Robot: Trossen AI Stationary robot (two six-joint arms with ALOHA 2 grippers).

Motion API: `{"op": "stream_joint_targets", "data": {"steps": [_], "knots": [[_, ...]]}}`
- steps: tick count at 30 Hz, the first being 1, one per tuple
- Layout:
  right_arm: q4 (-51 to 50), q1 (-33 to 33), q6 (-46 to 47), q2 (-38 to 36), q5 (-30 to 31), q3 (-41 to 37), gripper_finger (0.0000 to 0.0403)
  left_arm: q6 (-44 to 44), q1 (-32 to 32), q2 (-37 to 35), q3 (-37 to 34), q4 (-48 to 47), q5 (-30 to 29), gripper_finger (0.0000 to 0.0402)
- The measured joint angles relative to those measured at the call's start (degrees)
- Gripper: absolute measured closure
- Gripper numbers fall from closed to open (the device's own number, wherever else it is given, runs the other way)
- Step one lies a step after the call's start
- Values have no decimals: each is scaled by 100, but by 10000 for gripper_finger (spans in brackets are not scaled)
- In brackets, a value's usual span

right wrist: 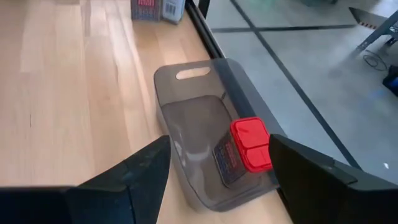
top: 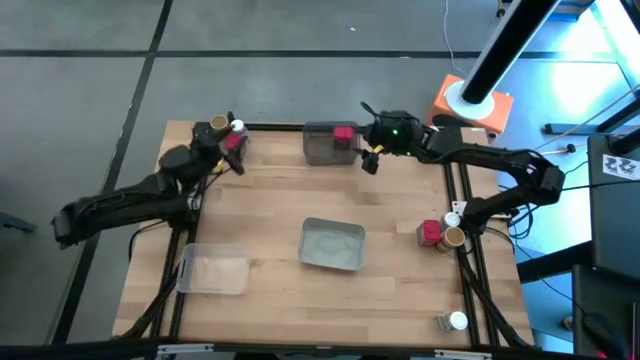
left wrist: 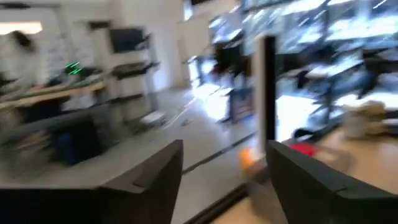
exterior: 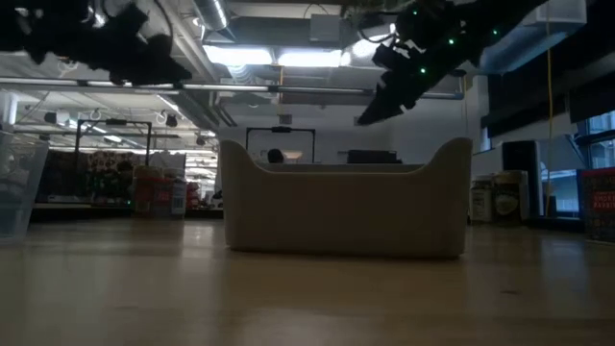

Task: Sort spices by type
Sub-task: Put the left red seasoning can into the black bin

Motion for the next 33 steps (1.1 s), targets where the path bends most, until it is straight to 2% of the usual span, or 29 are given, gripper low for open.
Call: {"op": "stream_joint_targets", "data": {"steps": [5,10,16,27,33], "knots": [[513,0,181,-7,1,-287,134,-790,651,1036,1055,-1512,-330,158],[580,0,326,-7,1,-406,134,-1413,755,1622,1702,-3028,-327,158],[588,0,316,-7,1,-407,134,-1510,739,1712,1711,-3416,-316,158],[651,0,160,9,21,-407,134,-1660,866,1712,1711,-3367,-309,151],[651,0,137,9,22,-407,134,-1804,1317,1820,1711,-3356,265,115]]}}
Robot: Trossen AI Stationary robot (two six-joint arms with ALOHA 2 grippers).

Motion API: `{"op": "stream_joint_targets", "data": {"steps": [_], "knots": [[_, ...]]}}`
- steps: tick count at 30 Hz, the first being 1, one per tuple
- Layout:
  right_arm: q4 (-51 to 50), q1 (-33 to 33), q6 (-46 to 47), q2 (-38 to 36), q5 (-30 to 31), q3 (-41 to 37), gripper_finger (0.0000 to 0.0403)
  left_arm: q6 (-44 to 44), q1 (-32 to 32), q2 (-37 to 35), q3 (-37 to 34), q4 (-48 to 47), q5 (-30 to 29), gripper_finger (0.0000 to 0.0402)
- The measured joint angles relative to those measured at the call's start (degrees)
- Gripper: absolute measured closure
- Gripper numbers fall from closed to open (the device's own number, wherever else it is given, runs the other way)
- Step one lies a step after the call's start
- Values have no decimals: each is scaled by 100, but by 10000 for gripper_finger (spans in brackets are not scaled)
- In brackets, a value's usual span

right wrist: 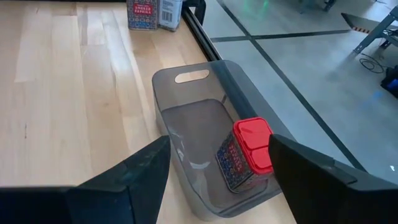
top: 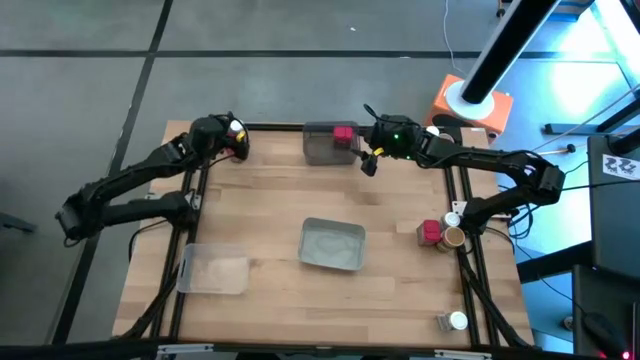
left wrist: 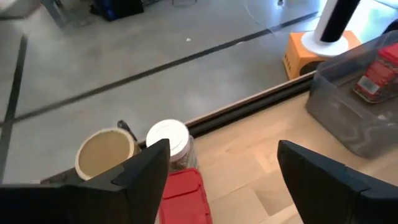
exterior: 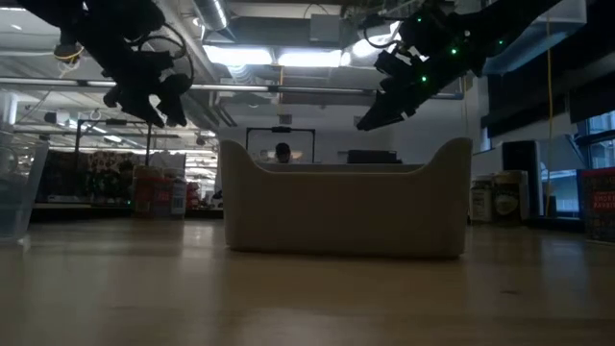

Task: Sort spices by type
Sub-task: Put the left red seasoning can into the black bin

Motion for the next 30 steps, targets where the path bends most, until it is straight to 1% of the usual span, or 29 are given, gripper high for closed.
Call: {"op": "stream_joint_targets", "data": {"steps": [5,14,21,30], "knots": [[32,0,-2,0,0,0,134,-279,235,306,0,-57,204,98],[25,0,-1,4,1,0,134,-610,264,942,0,-436,222,102],[4,0,9,4,0,0,134,-678,264,1193,0,-472,-283,102],[5,0,22,4,0,0,134,-901,264,1714,2,-408,-312,102]]}}
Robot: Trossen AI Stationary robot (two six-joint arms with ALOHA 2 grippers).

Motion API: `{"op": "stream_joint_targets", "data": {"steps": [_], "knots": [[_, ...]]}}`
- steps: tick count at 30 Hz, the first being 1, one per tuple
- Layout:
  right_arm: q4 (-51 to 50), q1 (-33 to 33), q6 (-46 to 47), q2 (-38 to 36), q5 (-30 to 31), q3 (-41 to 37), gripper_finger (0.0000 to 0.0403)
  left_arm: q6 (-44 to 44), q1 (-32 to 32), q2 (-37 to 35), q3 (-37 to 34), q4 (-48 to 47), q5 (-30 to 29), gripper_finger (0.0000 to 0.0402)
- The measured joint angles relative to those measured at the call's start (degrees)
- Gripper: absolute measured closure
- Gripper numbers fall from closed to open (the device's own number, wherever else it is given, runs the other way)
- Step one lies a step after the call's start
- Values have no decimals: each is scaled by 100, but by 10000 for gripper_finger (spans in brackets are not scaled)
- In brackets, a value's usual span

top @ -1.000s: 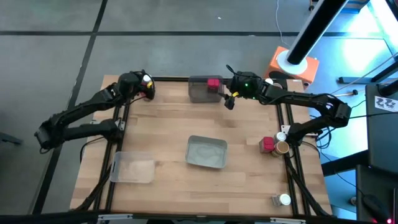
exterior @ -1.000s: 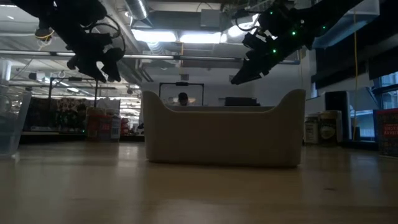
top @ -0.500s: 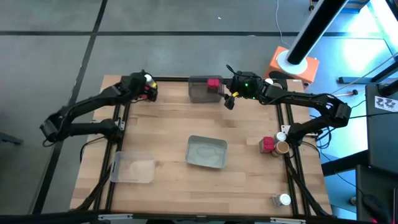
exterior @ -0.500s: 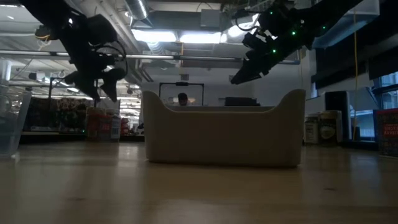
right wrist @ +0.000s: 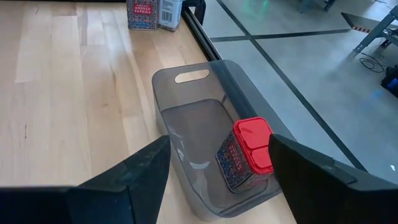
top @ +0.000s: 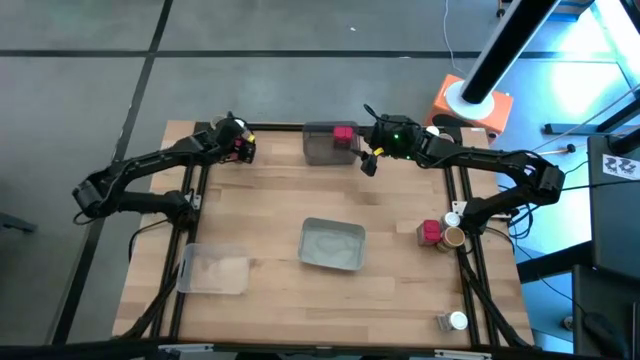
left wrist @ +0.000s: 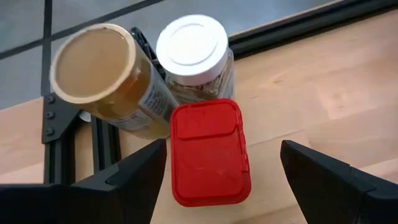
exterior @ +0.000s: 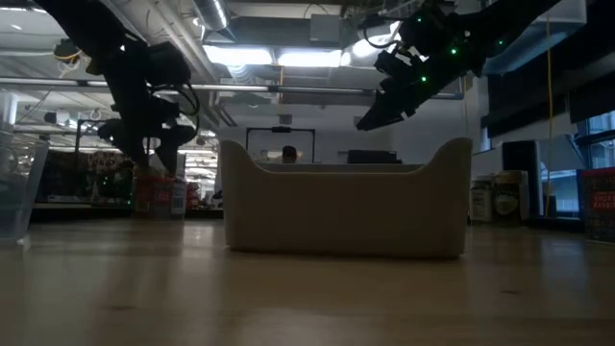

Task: Sort spices by type
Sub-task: Put the left red seasoning can into the black bin

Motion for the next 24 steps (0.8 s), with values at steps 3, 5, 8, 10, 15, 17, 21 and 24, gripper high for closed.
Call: {"op": "stream_joint_targets", "data": {"steps": [3,5,8,10,15,17,21,24], "knots": [[2,0,0,0,0,0,134,-4,3,199,-2,-9,19,102],[2,0,0,0,2,0,134,-16,40,305,-2,-1,24,102],[0,0,0,0,1,0,134,-46,112,451,-2,-2,25,102],[-13,0,0,0,0,0,134,-46,158,522,-1,-1,25,102],[-53,0,0,31,0,2,134,-4,192,615,-2,2,35,102],[-14,0,0,46,0,2,134,24,192,620,-2,1,54,102],[-14,0,0,63,0,2,134,55,192,620,-2,2,133,104],[-9,0,-1,63,0,2,134,106,192,620,-1,1,148,118]]}}
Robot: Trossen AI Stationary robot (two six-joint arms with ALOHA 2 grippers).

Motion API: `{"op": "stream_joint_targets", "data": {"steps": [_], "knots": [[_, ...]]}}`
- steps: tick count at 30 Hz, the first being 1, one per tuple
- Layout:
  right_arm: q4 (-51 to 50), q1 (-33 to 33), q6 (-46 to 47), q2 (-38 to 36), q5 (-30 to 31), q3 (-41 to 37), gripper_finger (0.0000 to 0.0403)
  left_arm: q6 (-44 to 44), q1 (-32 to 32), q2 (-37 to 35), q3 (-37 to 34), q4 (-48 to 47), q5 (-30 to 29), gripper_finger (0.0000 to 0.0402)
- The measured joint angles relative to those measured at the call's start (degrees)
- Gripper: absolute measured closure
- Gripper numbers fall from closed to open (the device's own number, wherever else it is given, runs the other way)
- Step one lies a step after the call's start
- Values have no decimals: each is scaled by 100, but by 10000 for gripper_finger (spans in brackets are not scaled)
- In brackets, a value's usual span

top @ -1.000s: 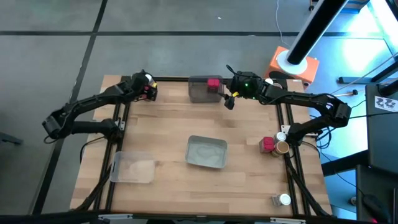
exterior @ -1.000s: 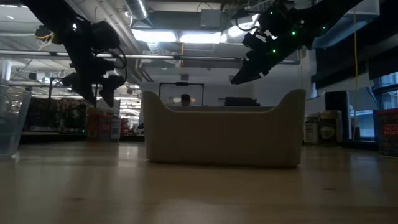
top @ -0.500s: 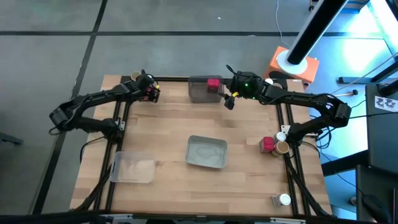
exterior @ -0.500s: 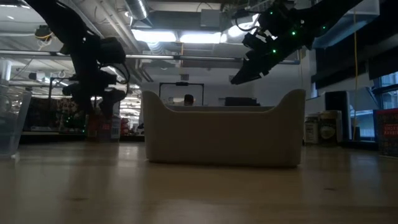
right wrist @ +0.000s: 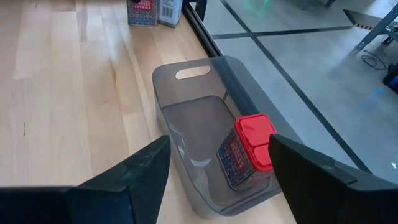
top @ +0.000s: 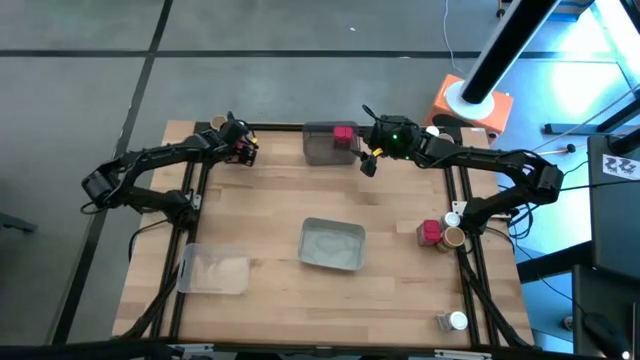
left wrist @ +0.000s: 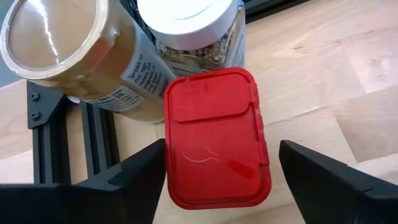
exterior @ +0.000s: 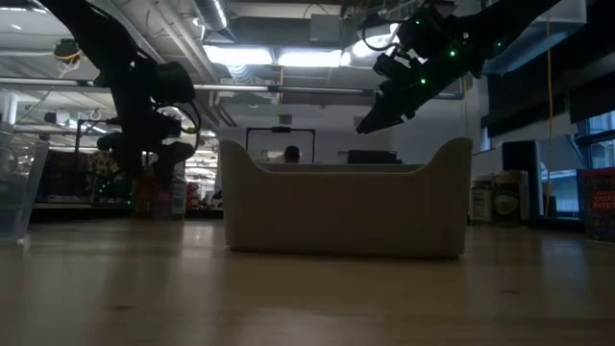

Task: Sort spices by type
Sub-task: Put the left red seasoning can into the black bin

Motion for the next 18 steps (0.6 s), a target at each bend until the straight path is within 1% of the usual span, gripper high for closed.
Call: {"op": "stream_joint_targets", "data": {"steps": [4,8,11,14,18], "knots": [[0,0,-1,0,0,0,134,31,0,0,-1,1,0,150],[18,0,-1,0,0,0,134,48,0,0,-1,5,125,182],[17,0,-1,0,0,0,134,98,0,0,-1,10,154,198],[17,0,-1,0,0,0,134,210,0,0,-1,16,171,199],[3,0,-8,0,2,0,134,374,-11,-2,-1,14,235,189]]}}
